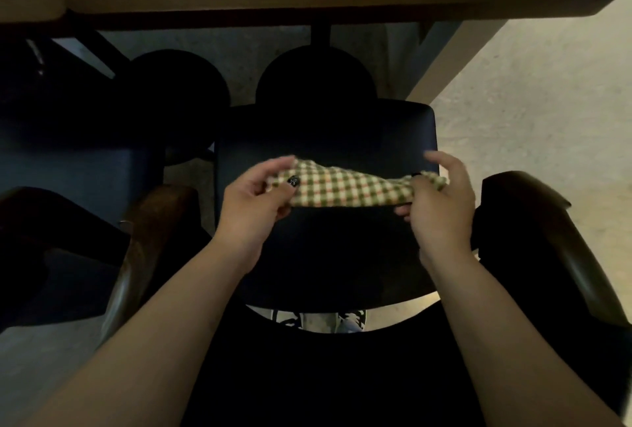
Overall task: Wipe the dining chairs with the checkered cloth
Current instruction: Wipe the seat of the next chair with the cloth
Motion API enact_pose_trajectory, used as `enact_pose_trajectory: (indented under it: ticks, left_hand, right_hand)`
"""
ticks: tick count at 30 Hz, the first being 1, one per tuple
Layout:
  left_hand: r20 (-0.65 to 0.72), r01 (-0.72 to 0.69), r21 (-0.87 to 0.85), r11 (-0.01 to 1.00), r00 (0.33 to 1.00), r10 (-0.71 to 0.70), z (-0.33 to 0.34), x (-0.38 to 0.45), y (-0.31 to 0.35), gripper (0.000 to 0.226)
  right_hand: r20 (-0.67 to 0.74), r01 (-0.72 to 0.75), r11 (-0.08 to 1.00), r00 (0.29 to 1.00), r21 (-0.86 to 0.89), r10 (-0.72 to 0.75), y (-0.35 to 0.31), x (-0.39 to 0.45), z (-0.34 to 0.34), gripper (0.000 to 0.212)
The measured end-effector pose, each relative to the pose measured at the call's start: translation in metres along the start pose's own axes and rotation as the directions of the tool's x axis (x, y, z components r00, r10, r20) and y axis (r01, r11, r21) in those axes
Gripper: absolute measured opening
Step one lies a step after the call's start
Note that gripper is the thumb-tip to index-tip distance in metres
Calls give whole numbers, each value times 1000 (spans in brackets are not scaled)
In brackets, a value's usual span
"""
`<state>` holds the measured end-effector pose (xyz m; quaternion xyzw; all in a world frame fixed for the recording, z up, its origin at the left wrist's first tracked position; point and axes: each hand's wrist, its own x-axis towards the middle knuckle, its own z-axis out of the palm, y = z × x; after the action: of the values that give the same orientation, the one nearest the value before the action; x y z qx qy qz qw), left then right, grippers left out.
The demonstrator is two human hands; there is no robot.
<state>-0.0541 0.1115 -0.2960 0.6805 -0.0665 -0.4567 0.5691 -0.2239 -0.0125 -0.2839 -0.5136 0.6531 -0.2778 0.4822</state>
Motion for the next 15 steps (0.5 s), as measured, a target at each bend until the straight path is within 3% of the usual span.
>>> enact_pose_trajectory:
  ticks: [2, 4, 6, 9, 12, 15]
  left_hand:
    - [54, -15, 63, 998, 998, 11, -2, 0, 1, 38]
    - [113, -73, 279, 958, 993, 43, -5, 2, 2, 56]
    - [164, -148, 561, 815, 984, 66, -8, 2, 1, 71]
    - [138, -233, 728, 644, 971, 195, -11, 1, 0, 54]
    - [18, -174, 677, 715, 975, 221, -11, 2, 6, 22]
    - [-82, -87, 580, 810, 983, 165, -8, 2, 10, 29]
  right_hand:
    - [83, 13, 999, 997, -33, -10, -2, 1, -1, 34]
    - [162, -21, 998, 986, -57, 30, -6, 5, -5, 34]
    - [266, -17, 995, 963, -94, 42, -6, 13, -12, 34]
    - [385, 73, 977, 923, -199, 10, -8, 16, -20, 47]
    - [370, 277, 887, 920, -370, -133, -5, 15, -21, 31]
    - [307, 320, 843, 931, -432, -197, -7, 16, -17, 5]
